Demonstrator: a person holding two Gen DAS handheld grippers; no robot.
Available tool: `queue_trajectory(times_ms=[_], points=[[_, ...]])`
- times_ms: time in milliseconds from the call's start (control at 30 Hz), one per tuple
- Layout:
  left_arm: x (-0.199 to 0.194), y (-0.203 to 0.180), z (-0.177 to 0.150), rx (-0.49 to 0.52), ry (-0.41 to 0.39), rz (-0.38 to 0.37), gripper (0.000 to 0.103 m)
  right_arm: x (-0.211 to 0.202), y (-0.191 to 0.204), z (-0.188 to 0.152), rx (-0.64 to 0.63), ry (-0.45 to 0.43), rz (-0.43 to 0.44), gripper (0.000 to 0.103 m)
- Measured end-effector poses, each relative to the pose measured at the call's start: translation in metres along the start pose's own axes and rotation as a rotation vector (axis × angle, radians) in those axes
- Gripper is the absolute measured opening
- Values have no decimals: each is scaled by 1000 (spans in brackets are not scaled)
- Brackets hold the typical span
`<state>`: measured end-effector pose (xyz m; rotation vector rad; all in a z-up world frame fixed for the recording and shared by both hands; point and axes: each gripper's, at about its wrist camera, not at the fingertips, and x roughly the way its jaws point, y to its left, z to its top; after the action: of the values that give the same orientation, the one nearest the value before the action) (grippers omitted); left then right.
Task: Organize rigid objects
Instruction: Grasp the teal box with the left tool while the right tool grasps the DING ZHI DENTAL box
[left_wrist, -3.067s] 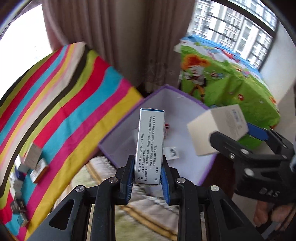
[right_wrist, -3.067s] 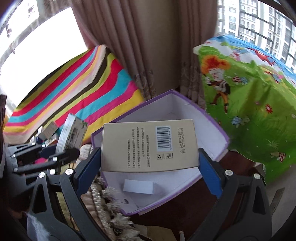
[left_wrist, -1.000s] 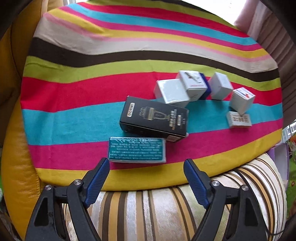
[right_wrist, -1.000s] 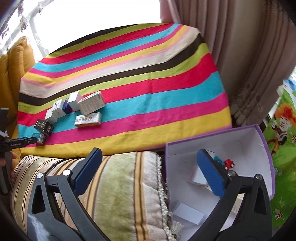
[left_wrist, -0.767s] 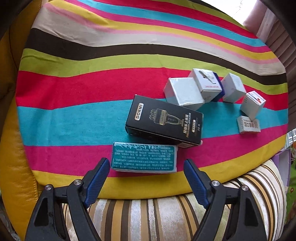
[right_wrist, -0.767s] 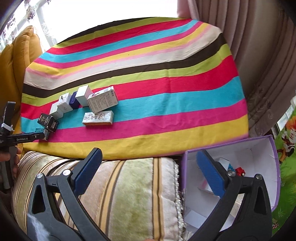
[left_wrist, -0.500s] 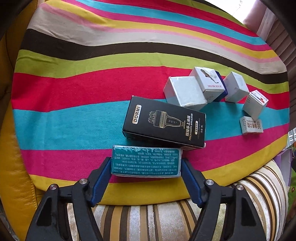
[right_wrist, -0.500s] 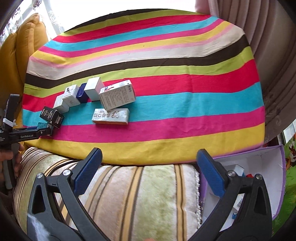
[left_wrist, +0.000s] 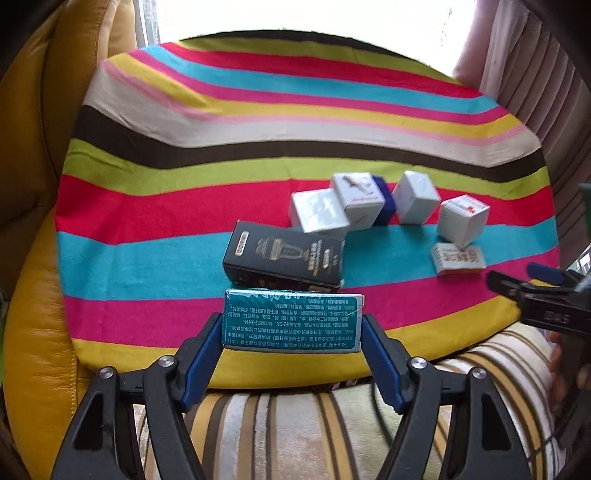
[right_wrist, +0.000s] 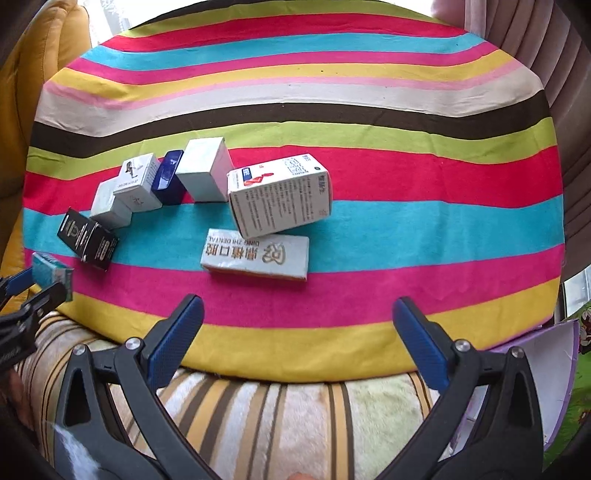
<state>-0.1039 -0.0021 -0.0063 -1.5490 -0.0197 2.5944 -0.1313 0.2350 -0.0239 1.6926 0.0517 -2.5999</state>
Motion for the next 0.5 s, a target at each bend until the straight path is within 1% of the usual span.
queue_trajectory(times_ms=[167, 367, 500], points=[[-12, -12, 4, 5, -70, -2, 73, 17, 13, 7, -13, 34, 1, 102], [-12, -15, 5, 3, -89, -3, 73, 25, 23, 15, -23, 33, -12, 102], [-15, -18, 3, 4, -100, -5, 73, 35, 26, 21, -12, 48, -32, 102]])
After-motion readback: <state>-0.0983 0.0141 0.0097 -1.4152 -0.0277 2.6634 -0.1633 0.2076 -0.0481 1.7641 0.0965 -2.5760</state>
